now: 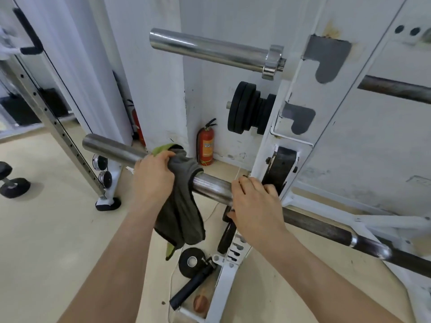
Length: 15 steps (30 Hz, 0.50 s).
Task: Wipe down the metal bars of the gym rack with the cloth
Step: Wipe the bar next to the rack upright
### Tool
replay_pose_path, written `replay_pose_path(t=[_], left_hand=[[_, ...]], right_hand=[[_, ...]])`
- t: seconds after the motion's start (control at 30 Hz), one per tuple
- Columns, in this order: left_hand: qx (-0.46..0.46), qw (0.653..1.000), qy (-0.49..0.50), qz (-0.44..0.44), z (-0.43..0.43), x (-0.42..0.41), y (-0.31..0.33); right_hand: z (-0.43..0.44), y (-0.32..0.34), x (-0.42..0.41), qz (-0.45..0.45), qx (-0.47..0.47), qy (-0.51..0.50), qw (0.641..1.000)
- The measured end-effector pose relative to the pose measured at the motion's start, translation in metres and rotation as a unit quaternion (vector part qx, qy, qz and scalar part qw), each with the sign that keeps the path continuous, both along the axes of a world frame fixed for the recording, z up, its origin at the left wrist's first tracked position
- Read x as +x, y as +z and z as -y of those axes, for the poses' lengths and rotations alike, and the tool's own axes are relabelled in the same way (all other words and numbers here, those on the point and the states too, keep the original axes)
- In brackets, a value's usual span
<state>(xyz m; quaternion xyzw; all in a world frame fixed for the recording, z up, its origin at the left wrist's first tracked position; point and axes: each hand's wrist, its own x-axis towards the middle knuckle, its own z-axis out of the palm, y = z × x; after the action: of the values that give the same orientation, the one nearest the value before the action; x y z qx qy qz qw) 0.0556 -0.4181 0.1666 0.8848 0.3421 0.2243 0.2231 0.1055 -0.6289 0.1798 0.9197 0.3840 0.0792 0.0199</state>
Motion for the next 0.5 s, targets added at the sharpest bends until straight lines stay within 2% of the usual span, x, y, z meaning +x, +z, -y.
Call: replay_pose_path(t=[0.1,0.13,0.17,0.2,0.23,0.27,0.3,0.33,0.37,0.4,0.43,0.47,0.5], left_hand=[[-0.048,0.998,0.005,0.044,0.013,-0.017,0.024],[-0.071,0.994,-0.011,0.082,0.026,-0.022,0.036],[-0.094,0.987,-0.041,0.122,0.044,-0.028,0.050],[-0.128,0.975,-0.091,0.157,0.063,-0.032,0.064],[-0.192,0.948,-0.158,0.197,0.082,-0.034,0.076],[-0.288,0.902,-0.226,0.228,0.101,-0.035,0.087],[-0.360,0.863,-0.269,0.232,0.115,-0.034,0.092],[-0.371,0.860,-0.273,0.220,0.125,-0.028,0.091],[-0.306,0.901,-0.248,0.181,0.130,-0.020,0.087],[-0.185,0.954,-0.199,0.125,0.132,-0.011,0.078],[-0.046,0.986,-0.146,0.070,0.132,-0.005,0.069],[0.024,0.991,-0.127,0.039,0.132,0.000,0.059],[0.047,0.989,-0.139,0.023,0.135,0.006,0.050]], right_hand=[[0.008,0.004,-0.005,-0.064,0.059,0.012,0.996],[0.013,0.011,-0.009,-0.130,0.108,0.010,0.986],[0.017,0.023,-0.015,-0.230,0.183,0.017,0.956],[0.021,0.039,-0.023,-0.354,0.279,0.032,0.892],[0.024,0.054,-0.029,-0.466,0.368,0.048,0.803],[0.029,0.064,-0.032,-0.526,0.433,0.069,0.729],[0.036,0.069,-0.032,-0.533,0.472,0.084,0.697],[0.043,0.070,-0.029,-0.500,0.492,0.088,0.708],[0.051,0.069,-0.024,-0.428,0.502,0.073,0.748],[0.062,0.065,-0.018,-0.352,0.515,0.034,0.781],[0.075,0.058,-0.010,-0.277,0.520,-0.026,0.808],[0.086,0.051,-0.002,-0.214,0.517,-0.074,0.826],[0.093,0.040,0.006,-0.177,0.490,-0.111,0.846]])
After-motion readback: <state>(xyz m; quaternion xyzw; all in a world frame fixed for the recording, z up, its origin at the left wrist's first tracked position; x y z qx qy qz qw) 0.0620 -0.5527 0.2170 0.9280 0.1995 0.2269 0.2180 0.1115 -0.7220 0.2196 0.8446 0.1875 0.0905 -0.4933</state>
